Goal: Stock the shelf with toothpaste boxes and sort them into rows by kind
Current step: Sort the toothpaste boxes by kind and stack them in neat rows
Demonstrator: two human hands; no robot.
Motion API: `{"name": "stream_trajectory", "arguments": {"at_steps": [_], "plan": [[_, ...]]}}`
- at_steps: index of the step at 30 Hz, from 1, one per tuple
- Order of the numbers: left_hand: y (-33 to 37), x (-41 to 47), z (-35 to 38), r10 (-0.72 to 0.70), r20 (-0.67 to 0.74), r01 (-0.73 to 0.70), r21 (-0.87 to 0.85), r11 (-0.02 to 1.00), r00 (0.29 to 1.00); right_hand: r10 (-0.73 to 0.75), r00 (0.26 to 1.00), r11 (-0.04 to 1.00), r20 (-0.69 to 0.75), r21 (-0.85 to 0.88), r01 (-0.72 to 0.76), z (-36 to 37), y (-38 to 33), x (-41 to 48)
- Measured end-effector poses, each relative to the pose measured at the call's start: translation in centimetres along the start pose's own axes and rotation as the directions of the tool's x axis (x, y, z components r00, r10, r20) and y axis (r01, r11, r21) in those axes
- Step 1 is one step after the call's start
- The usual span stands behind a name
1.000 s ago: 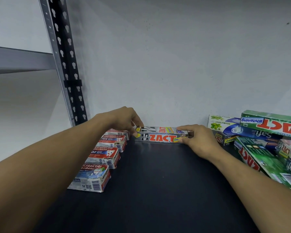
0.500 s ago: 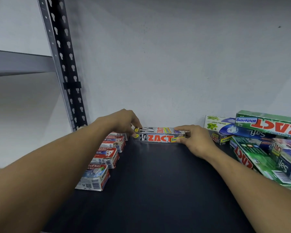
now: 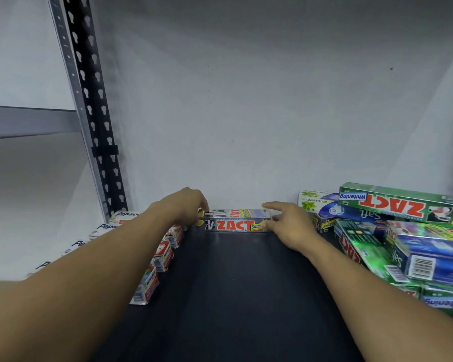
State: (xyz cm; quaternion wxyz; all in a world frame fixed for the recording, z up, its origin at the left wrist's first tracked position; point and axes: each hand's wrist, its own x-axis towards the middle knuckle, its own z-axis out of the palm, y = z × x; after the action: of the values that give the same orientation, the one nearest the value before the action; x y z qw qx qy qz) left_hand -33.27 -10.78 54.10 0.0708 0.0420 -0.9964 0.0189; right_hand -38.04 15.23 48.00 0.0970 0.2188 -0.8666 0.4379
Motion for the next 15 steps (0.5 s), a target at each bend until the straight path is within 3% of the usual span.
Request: {"name": "stream_trajectory", "arguments": {"at_steps": [4, 7, 9, 12, 15], "plan": [[2.7, -0.5, -0.1, 0.01, -0.055, -0.01, -0.004, 1.0, 0.998, -0.156, 0.986, 0.974, -0.056, -0.177, 0.144, -3.2, -2.3, -0.7], [6.6, -1.5, 0.2, 0.083, -0.177, -0.119, -0.207, 0.971, 0.981, -0.274, 0.953, 0.935, -0.127, -0.268, 0.233, -7.1, -4.3, -2.6], [9.5, -2.1, 0.9, 0.104, -0.276, -0.21, -0.388, 0.897, 0.955, -0.304, 0.93, 0.921, -0.209, -0.315, 0.23, -9.7, -4.5, -4.3], [13.9, -2.7, 2.5, 0.137, -0.288, -0.281, -0.55, 0.787, 0.948, -0.248, 0.959, 0.853, -0.134, -0.5, 0.151, -13.1, -3.2, -6.0], [17.7, -1.8, 4.3, 0.143, -0.182, -0.228, -0.635, 0.738, 0.973, -0.098, 0.995, 0.724, 0.002, -0.686, 0.073, -15.7, -1.4, -5.8]]}}
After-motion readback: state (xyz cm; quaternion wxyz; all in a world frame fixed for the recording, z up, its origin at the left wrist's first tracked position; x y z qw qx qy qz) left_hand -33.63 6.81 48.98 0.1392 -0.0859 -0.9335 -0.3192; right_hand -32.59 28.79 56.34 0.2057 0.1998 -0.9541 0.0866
